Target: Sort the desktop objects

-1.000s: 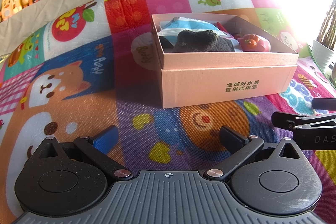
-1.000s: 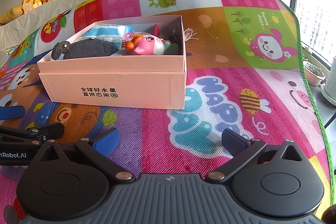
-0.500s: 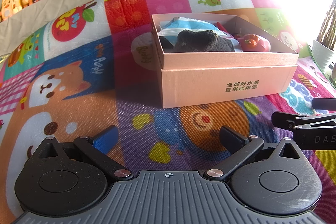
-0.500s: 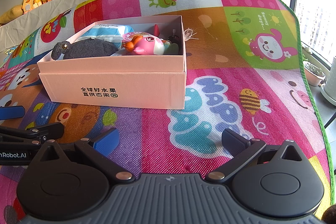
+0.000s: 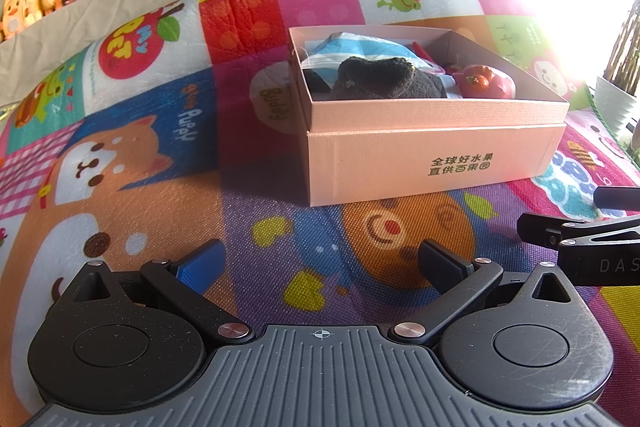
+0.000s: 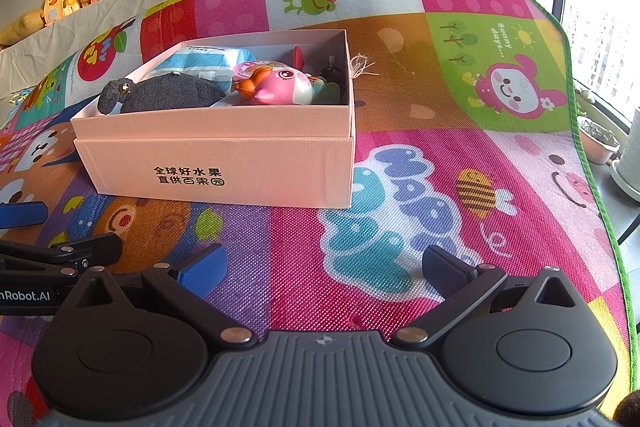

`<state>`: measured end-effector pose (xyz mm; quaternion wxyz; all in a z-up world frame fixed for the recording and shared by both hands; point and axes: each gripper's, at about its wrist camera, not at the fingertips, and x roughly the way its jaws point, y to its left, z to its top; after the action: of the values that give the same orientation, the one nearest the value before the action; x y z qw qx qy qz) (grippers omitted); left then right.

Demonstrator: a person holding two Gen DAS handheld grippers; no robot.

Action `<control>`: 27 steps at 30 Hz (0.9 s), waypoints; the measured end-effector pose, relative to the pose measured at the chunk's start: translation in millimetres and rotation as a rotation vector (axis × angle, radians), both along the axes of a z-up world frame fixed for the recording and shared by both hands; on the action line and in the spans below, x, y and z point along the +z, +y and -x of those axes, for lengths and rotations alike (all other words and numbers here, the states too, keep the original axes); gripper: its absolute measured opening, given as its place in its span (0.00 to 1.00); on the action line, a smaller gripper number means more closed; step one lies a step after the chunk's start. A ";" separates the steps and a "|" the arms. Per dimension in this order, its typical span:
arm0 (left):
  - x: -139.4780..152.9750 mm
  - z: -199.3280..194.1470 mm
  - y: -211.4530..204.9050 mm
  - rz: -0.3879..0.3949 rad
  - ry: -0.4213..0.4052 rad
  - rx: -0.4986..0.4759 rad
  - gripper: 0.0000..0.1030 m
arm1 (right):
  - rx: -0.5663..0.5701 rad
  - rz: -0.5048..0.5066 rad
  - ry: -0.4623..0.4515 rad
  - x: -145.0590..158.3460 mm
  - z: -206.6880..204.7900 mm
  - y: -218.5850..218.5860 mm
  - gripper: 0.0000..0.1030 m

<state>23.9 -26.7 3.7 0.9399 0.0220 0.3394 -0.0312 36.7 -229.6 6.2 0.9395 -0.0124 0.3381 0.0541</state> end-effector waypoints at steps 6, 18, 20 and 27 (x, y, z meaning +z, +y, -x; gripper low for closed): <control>0.0 0.0 0.1 0.000 0.000 0.000 1.00 | 0.000 0.000 0.000 0.1 -0.2 0.0 1.00; 0.3 -0.1 -0.9 -0.001 -0.001 0.000 1.00 | 0.000 0.000 0.000 0.1 -0.2 0.1 1.00; -0.4 0.2 0.1 0.003 -0.001 0.001 1.00 | 0.000 0.000 0.000 0.2 -0.3 0.1 1.00; 4.3 -8.6 0.1 0.009 0.068 0.015 1.00 | 0.000 0.000 0.000 0.1 -0.1 0.1 1.00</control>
<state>32.5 -26.6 8.0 0.9281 0.0144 0.3711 -0.0265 36.7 -229.5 6.2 0.9394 -0.0122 0.3382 0.0541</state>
